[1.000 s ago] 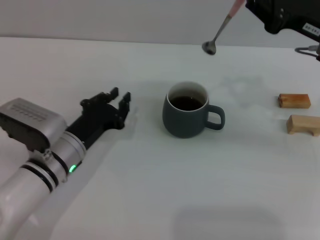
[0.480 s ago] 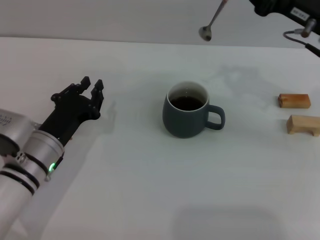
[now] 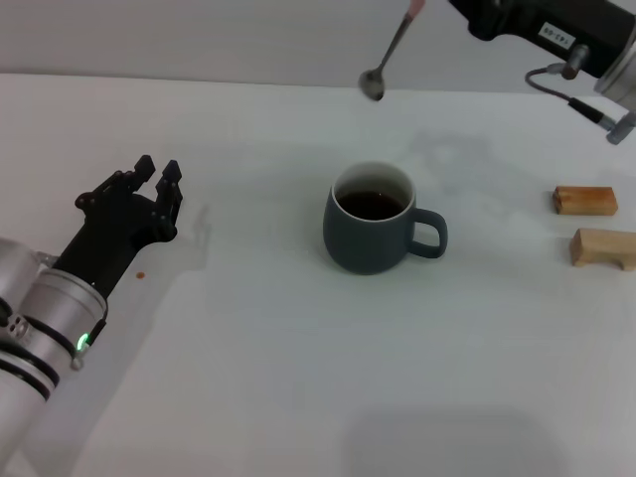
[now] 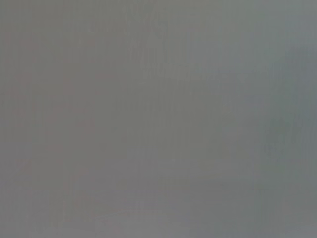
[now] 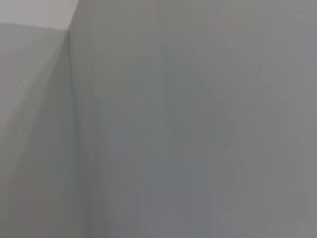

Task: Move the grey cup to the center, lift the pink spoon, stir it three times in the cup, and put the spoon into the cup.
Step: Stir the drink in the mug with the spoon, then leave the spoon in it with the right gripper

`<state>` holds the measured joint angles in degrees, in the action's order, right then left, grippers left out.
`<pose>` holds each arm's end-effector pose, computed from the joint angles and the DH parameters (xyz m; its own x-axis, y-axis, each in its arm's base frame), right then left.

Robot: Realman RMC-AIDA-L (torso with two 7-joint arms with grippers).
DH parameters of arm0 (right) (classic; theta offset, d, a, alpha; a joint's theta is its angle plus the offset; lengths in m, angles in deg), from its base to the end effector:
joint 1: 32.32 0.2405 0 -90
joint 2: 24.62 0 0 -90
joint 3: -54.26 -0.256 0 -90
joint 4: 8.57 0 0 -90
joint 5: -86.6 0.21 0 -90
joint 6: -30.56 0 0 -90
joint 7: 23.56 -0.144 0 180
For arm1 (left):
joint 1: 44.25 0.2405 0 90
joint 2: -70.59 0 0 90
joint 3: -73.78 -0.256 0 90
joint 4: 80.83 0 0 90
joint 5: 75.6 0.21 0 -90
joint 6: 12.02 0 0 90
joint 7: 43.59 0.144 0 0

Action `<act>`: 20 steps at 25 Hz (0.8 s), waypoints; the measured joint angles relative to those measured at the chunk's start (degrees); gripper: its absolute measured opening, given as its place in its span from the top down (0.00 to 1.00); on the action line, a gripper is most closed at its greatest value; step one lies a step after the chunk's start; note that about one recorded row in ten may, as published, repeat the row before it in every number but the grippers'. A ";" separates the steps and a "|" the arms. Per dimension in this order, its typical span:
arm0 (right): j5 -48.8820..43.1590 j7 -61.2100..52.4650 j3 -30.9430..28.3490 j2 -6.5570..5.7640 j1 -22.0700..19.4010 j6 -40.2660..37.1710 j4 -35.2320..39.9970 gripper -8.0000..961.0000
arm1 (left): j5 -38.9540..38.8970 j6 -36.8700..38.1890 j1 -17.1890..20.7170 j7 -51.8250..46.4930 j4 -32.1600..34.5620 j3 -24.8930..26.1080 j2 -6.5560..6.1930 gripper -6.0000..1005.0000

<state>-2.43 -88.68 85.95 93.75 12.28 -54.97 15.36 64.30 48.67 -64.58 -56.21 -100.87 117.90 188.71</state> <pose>0.1677 0.4048 0.0257 0.5378 0.0229 -0.8428 -0.4109 -0.8657 -0.2857 -0.3029 0.3125 -0.0572 0.6521 0.0621 0.7556 0.7255 -0.3405 -0.5981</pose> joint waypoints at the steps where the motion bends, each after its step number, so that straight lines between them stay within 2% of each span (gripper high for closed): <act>1: -0.05 -1.51 0.66 -0.01 0.11 0.06 0.04 0.89 | 0.00 0.20 0.24 0.00 0.00 -0.04 0.03 0.70; 6: -0.48 -11.51 5.09 -1.35 1.21 1.43 0.25 0.89 | 0.06 0.50 1.26 -0.03 0.05 -0.34 0.17 0.70; 10: -0.58 -15.30 8.56 -2.12 1.58 4.40 0.32 0.89 | 0.10 0.72 1.85 -0.03 0.10 -0.45 0.23 0.70; 14: -0.61 -16.42 10.71 -2.21 1.33 7.55 -0.13 0.89 | 0.12 1.03 2.34 -0.03 0.08 -0.55 0.22 0.70; 20: -0.62 -16.49 13.79 -1.56 0.82 10.05 -1.84 0.89 | 0.11 1.10 2.67 -0.03 0.02 -0.54 0.29 0.70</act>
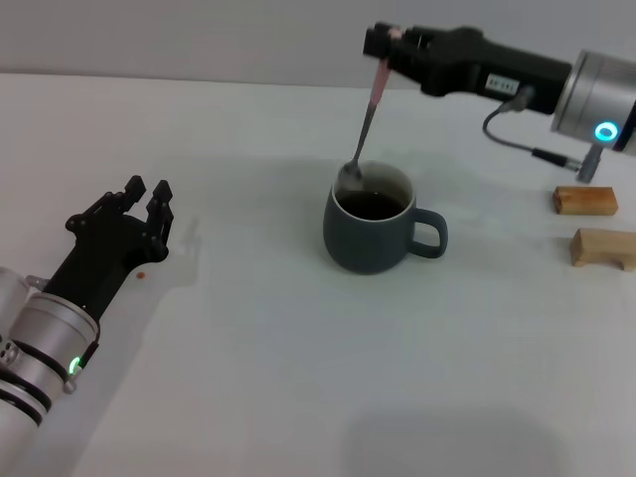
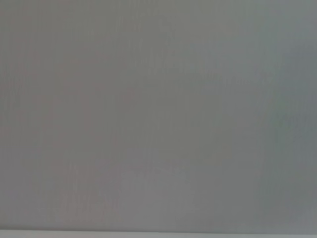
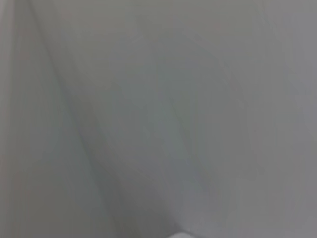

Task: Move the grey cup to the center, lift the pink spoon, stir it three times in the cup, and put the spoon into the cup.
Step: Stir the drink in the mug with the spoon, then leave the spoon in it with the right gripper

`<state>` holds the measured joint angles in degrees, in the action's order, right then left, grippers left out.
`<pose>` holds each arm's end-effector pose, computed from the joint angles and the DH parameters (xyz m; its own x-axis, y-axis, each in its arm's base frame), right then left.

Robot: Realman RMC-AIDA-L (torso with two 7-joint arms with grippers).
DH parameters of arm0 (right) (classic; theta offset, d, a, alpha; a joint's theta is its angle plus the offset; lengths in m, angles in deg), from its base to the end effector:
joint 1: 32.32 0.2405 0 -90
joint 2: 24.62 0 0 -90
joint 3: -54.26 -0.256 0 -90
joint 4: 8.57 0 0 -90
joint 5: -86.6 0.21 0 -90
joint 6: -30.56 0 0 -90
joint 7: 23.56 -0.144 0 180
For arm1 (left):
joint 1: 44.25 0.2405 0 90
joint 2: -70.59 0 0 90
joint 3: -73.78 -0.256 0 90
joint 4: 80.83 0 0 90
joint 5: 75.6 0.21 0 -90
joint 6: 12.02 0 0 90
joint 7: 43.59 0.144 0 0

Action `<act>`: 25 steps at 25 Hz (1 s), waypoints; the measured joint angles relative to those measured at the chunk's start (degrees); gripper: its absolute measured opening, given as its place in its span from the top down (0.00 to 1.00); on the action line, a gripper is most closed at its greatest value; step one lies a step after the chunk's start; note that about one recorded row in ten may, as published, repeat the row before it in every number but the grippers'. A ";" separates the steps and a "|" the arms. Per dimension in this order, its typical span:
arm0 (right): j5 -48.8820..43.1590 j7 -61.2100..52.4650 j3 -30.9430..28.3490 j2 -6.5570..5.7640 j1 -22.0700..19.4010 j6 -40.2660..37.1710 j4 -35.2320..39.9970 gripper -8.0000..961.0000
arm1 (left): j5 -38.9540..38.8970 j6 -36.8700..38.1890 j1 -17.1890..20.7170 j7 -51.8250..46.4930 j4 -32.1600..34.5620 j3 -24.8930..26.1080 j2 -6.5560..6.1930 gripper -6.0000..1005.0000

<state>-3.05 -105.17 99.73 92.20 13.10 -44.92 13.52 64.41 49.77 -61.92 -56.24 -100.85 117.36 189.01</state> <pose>0.1752 0.4119 -0.0080 0.5840 -0.3152 -0.7481 -0.5613 -0.8225 -0.0916 -0.3128 0.2966 -0.0592 0.6441 0.0793 0.7608 0.7391 -0.3209 -0.5923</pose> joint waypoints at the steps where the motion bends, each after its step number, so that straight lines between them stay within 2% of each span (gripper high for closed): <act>1: 0.00 0.13 0.07 0.14 0.01 0.30 -0.67 0.89 | 0.00 0.00 0.00 0.00 -0.01 0.00 0.00 0.70; 6: 0.00 1.06 0.37 0.87 -0.43 1.42 -1.26 0.89 | -0.01 0.01 0.33 -0.12 -0.02 0.01 -0.02 0.70; 25: 0.00 2.27 1.04 1.41 -2.28 3.97 -1.72 0.89 | 0.00 -0.30 0.76 -0.88 0.43 -0.17 -0.11 0.70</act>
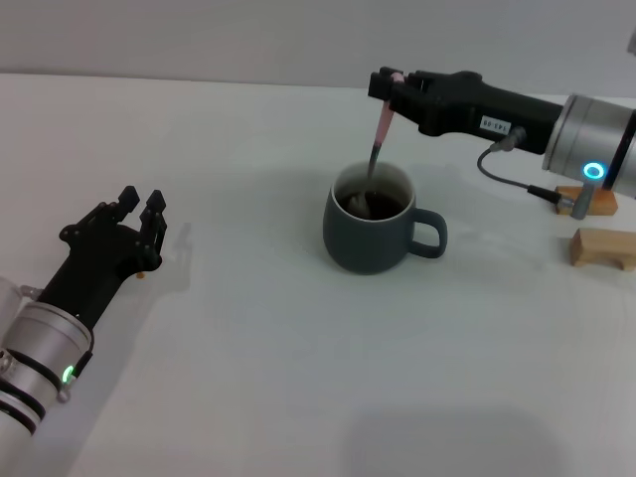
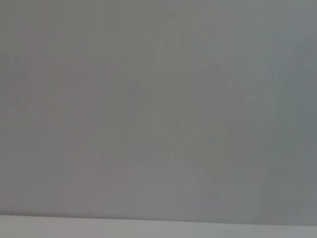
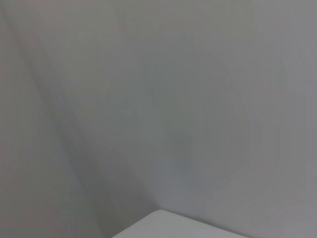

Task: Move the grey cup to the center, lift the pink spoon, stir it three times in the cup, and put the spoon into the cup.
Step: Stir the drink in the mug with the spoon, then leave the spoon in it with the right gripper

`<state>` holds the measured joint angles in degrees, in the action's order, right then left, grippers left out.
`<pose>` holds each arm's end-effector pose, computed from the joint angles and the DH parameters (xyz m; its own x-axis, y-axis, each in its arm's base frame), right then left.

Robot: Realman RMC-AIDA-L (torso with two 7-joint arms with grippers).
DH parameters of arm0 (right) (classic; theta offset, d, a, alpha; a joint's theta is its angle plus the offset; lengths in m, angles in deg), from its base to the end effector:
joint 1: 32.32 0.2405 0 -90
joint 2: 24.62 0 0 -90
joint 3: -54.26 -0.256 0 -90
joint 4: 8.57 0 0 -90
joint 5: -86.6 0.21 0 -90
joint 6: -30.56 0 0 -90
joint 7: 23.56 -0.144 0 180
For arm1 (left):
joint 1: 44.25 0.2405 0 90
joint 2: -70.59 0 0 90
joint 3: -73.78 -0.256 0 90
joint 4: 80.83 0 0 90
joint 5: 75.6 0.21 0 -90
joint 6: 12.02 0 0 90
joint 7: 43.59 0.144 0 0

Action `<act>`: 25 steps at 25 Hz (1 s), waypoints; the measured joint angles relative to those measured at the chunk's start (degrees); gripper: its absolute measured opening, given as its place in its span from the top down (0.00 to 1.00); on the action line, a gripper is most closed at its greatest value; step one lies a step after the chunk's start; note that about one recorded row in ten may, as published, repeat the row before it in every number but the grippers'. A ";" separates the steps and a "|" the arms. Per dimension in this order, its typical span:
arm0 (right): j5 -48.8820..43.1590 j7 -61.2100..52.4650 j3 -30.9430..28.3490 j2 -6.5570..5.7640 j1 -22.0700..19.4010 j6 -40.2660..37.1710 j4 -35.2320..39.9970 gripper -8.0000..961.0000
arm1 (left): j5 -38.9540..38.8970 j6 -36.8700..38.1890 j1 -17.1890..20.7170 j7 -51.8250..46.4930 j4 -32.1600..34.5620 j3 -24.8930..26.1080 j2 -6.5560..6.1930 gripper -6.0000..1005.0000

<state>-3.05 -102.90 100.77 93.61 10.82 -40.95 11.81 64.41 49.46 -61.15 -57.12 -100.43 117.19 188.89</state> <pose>0.1968 0.4025 -0.0266 0.5862 -0.3558 -0.7278 -0.6179 -0.7774 -0.1177 -0.3198 0.2917 -0.0590 0.6387 0.1016 0.7627 0.7493 -0.3076 -0.5865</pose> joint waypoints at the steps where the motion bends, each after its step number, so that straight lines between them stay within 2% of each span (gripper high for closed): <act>1: 0.00 0.06 0.14 0.01 -0.04 0.02 -0.33 0.89 | 0.00 -0.01 -0.07 0.00 0.10 0.00 0.00 0.70; 10: 0.00 0.16 1.30 0.15 -3.27 -0.32 -0.68 0.89 | 0.00 -0.05 -0.24 0.00 0.18 0.06 0.00 0.70; 14: 0.01 0.04 0.97 -0.24 -4.89 -0.37 0.01 0.89 | 0.00 -0.22 -0.46 0.00 0.25 0.04 0.00 0.70; 20: 0.12 0.05 0.56 -1.11 -5.22 0.39 0.34 0.89 | 0.00 -0.34 -0.68 0.00 0.27 0.00 0.09 0.70; 25: 0.06 0.05 0.98 -1.16 -4.18 1.61 1.81 0.89 | 0.00 -0.32 -0.68 -0.97 0.27 -0.37 0.09 0.70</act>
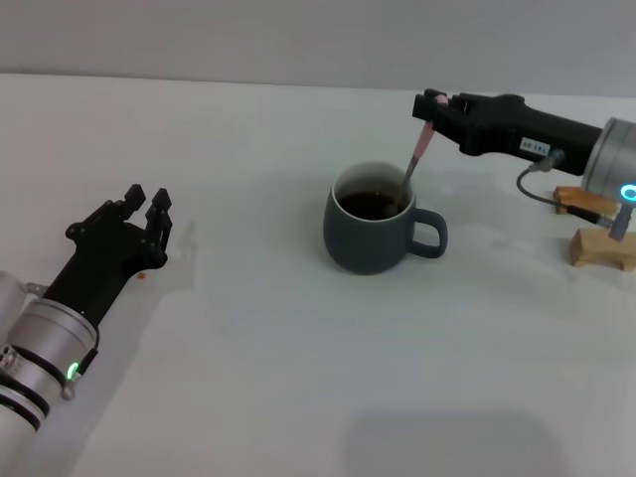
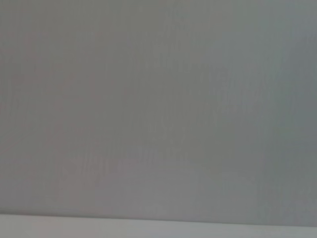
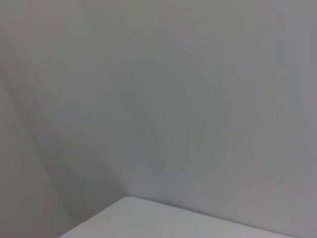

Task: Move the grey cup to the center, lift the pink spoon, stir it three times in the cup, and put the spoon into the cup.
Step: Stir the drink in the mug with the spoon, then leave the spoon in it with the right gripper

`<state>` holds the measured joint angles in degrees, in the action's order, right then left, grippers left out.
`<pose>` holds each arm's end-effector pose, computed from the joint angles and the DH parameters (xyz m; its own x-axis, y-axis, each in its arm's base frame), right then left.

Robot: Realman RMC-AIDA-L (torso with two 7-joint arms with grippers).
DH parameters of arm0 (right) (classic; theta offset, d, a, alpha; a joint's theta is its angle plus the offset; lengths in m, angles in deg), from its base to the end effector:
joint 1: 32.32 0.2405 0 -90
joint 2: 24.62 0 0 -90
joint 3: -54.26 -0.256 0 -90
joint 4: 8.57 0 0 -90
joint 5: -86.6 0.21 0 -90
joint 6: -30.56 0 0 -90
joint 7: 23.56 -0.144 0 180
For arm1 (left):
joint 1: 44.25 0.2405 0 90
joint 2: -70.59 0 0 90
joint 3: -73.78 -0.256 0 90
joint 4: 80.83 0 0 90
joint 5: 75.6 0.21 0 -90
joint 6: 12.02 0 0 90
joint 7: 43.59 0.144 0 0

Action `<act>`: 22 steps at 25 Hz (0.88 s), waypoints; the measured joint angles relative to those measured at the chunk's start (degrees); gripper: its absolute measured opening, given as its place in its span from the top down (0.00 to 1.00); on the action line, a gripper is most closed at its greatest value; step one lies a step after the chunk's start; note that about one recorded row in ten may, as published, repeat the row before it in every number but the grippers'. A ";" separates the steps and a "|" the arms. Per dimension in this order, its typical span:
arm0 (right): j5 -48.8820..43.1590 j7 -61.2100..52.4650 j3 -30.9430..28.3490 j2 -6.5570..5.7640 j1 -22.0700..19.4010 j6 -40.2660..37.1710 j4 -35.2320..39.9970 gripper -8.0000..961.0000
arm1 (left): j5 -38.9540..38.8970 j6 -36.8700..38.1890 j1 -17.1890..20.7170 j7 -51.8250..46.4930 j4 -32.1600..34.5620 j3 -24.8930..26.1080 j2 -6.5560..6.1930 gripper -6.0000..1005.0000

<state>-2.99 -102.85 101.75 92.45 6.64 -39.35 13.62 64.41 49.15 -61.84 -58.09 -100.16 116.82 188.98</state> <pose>0.2284 0.3960 -0.0144 0.5974 -0.3667 -0.7132 -0.6597 -0.7304 -0.1770 -0.3174 0.2943 -0.0608 0.6312 0.1090 0.7680 0.7542 -0.3175 -0.5748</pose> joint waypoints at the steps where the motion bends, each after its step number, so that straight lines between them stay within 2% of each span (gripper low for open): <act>1: 0.00 0.04 0.07 0.03 0.38 0.37 0.01 0.89 | 0.00 0.01 0.01 -0.27 0.00 -0.14 0.00 0.70; 13: -0.07 1.88 5.18 1.08 5.88 5.33 -0.50 0.89 | 0.00 0.36 0.21 -0.52 -0.03 -0.96 0.09 0.70; 22: -0.07 1.76 8.54 1.35 5.74 5.14 -0.75 0.89 | 0.00 0.43 0.39 -0.53 -0.01 -0.95 -0.03 0.70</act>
<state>-3.05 -101.09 110.29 93.80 12.38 -34.20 12.87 64.41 49.58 -61.45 -58.62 -100.17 115.87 188.95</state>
